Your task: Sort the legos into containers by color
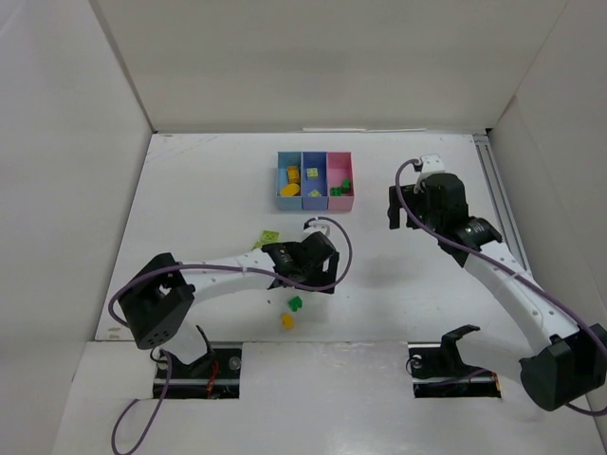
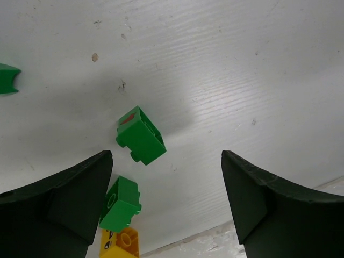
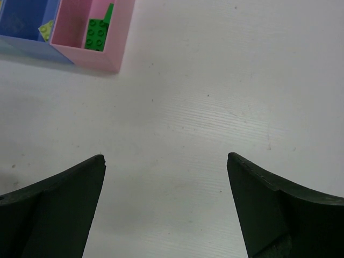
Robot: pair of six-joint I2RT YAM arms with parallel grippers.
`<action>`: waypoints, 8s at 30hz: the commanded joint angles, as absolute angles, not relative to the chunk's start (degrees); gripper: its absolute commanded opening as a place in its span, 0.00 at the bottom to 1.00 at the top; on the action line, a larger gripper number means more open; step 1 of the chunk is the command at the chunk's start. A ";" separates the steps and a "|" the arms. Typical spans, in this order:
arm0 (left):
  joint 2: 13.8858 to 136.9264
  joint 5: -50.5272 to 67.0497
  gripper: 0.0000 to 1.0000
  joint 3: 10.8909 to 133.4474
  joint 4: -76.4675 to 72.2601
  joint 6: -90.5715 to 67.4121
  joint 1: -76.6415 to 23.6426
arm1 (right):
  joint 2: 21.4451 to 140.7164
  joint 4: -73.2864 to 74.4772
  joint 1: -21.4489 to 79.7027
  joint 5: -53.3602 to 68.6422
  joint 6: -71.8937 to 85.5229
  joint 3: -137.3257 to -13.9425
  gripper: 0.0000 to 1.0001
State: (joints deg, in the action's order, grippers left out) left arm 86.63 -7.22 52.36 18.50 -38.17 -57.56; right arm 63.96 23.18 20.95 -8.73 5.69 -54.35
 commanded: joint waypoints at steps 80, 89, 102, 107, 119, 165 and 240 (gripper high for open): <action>85.37 -12.47 1.00 73.33 10.90 -30.91 -37.79 | 71.80 11.19 42.96 11.84 -15.10 -52.04 0.99; 58.39 -18.80 1.00 49.07 20.82 -46.39 -42.01 | 79.80 8.17 60.19 9.32 -16.79 -48.44 0.99; 47.90 -19.33 1.00 42.80 24.95 -51.33 -44.38 | 96.67 -1.48 65.30 4.92 -20.21 -50.54 0.98; 48.52 -19.86 1.00 43.33 26.27 -51.33 -44.38 | 99.75 -3.25 66.45 6.32 -22.15 -52.29 0.89; 46.41 -21.70 1.00 42.28 28.04 -52.47 -44.38 | 99.14 -3.78 66.45 10.36 -22.33 -51.15 0.43; 76.82 -10.99 1.00 53.96 10.20 -37.52 -32.78 | 111.45 15.03 24.43 6.77 -20.92 -96.15 0.17; 91.14 -14.94 0.68 51.68 20.30 -43.32 -41.57 | 82.18 11.25 20.04 -0.09 -8.35 -66.27 1.00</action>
State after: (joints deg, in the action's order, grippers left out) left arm 90.94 -12.45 51.03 16.08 -41.98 -40.36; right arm 82.50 13.30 20.62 0.38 -9.17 -66.43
